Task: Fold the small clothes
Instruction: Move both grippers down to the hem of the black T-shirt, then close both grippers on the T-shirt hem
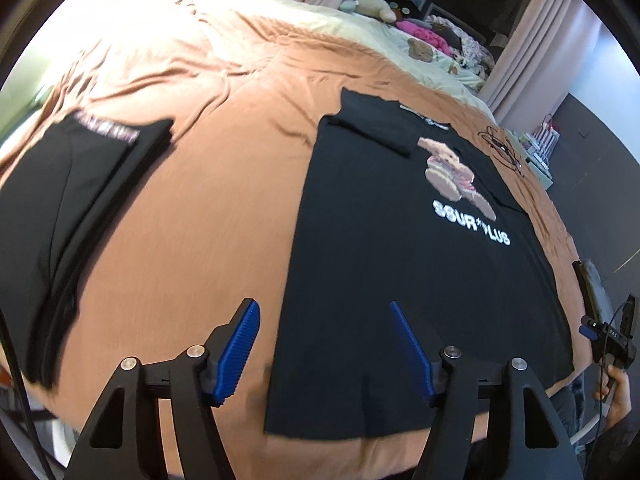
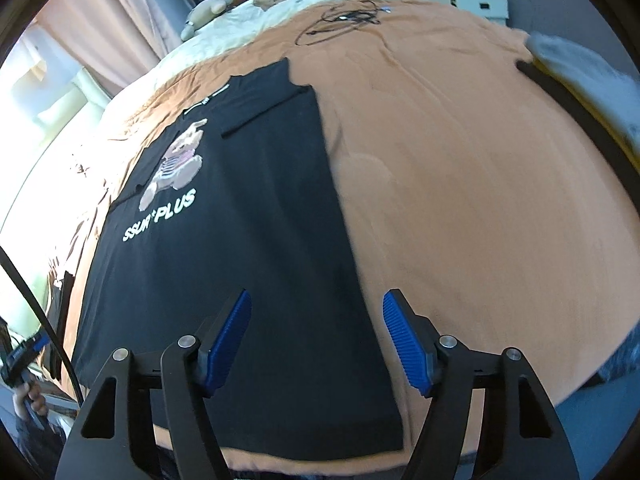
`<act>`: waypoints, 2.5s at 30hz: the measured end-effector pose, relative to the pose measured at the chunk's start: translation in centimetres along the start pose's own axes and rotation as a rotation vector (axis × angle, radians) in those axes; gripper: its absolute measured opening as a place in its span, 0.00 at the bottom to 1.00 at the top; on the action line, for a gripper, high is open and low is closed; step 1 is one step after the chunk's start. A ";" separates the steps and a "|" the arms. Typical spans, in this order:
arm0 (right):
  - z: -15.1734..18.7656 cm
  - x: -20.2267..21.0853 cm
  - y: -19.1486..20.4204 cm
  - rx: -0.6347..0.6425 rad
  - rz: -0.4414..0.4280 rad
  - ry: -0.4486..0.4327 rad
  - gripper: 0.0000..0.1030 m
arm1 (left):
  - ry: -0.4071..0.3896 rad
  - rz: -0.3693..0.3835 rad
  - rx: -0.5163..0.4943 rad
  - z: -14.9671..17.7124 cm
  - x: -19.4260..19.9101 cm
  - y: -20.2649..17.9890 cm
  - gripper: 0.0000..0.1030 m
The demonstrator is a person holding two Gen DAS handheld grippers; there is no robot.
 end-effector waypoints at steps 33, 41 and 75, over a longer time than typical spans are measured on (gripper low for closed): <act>8.8 2.9 -8.3 -0.456 -0.483 -0.094 0.39 | 0.121 0.395 0.504 7.3 -2.6 2.5 0.56; 9.0 0.8 -7.5 -0.467 -0.444 -0.169 0.39 | 0.078 0.361 0.519 6.7 -2.9 1.8 0.56; 8.6 4.1 -4.0 -0.428 -0.421 -0.235 0.00 | 0.007 0.367 0.649 5.4 -1.6 3.1 0.04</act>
Point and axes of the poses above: each gripper's, at about its wrist camera, not at the fingertips, and x roughly against the way its jaws point, y to its left, z to its underside, the point moved 7 cm from there along -x, roughly the way its jaws point, and after that the axes turned 9 degrees about -z, right-handed, at the moved point
